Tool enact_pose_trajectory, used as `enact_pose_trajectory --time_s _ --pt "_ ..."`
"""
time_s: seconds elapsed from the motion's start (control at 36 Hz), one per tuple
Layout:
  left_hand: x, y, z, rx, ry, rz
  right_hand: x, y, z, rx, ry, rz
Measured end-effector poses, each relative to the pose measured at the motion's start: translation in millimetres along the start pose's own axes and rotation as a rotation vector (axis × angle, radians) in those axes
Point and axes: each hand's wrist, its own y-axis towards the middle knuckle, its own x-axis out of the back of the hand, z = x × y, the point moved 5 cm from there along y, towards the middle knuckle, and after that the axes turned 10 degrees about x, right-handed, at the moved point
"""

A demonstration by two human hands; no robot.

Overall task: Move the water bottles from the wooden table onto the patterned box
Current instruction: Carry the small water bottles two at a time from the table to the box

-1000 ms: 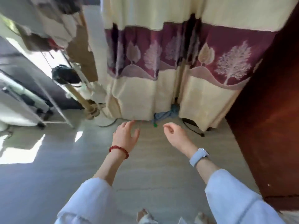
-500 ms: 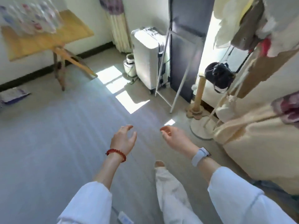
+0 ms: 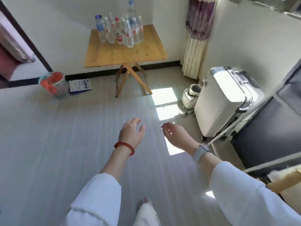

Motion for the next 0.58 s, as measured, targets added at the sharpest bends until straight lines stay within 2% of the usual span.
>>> enact_pose_trajectory --time_s 0.17,0.39,0.53,0.58 --pt "52.3 141.5 26.5 0.057 -0.022 -0.116 -6.4 162.5 15.3 0.097 -0.028 0.031" --pt "138.4 352.8 22.4 0.057 -0.046 -0.219 11.9 382.6 59.8 0.114 0.003 0.026" --pt "153.2 467.4 -2.0 0.048 -0.075 -0.182 39.6 490.0 58.7 0.082 0.028 -0.019" --pt "147.1 541.4 -12.3 0.043 -0.09 -0.159 50.0 559.6 43.2 0.053 0.036 -0.052"
